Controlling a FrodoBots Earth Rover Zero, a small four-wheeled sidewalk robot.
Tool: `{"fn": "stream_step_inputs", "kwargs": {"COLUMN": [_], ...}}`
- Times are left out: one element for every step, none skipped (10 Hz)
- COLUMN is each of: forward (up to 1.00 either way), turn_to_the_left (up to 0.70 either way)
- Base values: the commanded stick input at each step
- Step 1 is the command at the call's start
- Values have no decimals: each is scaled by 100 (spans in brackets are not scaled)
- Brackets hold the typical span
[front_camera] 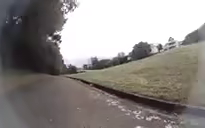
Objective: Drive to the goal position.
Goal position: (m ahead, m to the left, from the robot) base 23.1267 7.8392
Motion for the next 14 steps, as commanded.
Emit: {"fn": "stream_step_inputs", "kwargs": {"forward": [45, 45, 45, 54, 64, 70, 70, 70, 70, 70, 70, 70, 70, 70], "turn_to_the_left": [27, 27, 27, 17, 7, 0, 0, 0, 0, 0, 0, 0, 0, 0]}}
